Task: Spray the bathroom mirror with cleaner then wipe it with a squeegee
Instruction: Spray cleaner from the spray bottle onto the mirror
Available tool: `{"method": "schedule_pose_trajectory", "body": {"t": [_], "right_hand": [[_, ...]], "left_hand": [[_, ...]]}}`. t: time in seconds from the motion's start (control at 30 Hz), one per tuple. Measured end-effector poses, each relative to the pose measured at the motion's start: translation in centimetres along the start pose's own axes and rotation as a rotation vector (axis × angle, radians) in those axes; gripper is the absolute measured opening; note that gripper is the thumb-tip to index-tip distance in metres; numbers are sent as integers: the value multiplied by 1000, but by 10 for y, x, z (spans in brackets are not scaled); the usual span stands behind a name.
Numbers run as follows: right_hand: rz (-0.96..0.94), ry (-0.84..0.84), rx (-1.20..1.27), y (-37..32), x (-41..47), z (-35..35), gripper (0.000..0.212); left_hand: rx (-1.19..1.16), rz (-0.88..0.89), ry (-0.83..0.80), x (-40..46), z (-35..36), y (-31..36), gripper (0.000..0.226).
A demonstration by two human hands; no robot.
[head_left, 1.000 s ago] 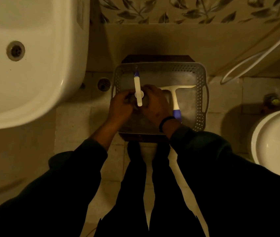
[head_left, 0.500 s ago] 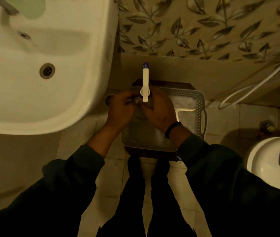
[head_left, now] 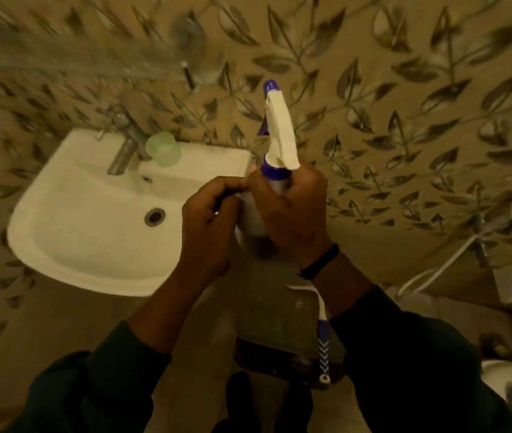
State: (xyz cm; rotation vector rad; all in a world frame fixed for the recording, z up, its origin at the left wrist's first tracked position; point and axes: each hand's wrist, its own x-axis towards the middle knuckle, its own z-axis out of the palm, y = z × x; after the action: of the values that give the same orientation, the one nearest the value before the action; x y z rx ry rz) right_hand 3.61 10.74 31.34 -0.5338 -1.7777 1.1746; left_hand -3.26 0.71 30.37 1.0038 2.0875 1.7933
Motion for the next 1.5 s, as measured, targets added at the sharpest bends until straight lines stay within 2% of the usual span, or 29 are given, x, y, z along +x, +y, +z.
{"method": "schedule_pose_trajectory", "body": {"t": [0.1, 0.27, 0.37, 0.47, 0.53, 0.7, 0.8, 1.0, 1.17, 1.33, 1.5], "right_hand": [[-38, 8, 83, -44, 23, 5, 13], [-132, -26, 159, -115, 51, 27, 18], [-150, -49, 150, -150, 61, 51, 20], [-143, -54, 112, -178, 71, 88, 16], [-135, -29, 79, -194, 81, 113, 20], [-147, 34, 57, -237, 119, 177, 10], [-166, 3, 81, -261, 141, 200, 18], [-246, -5, 116, -303, 173, 218, 35], [-223, -24, 263, -335, 192, 223, 32], [-204, 5, 337, -359, 208, 236, 19], [-312, 121, 281, -375, 224, 266, 25]], "left_hand": [[-95, 44, 19, 12, -17, 33, 25], [-188, 74, 64, 35, -57, 70, 24], [-297, 31, 65, 48, -85, 75, 32], [-416, 0, 52, 72, -123, 74, 53], [-403, 30, 31, 91, -147, 74, 60], [-415, 160, -92, 145, -211, 89, 36], [-448, 175, -130, 173, -238, 103, 36], [-497, 293, -129, 212, -262, 133, 38], [-473, 329, -144, 237, -274, 158, 45], [-467, 409, -189, 260, -291, 171, 47], [-372, 492, -276, 284, -319, 171, 44]]}}
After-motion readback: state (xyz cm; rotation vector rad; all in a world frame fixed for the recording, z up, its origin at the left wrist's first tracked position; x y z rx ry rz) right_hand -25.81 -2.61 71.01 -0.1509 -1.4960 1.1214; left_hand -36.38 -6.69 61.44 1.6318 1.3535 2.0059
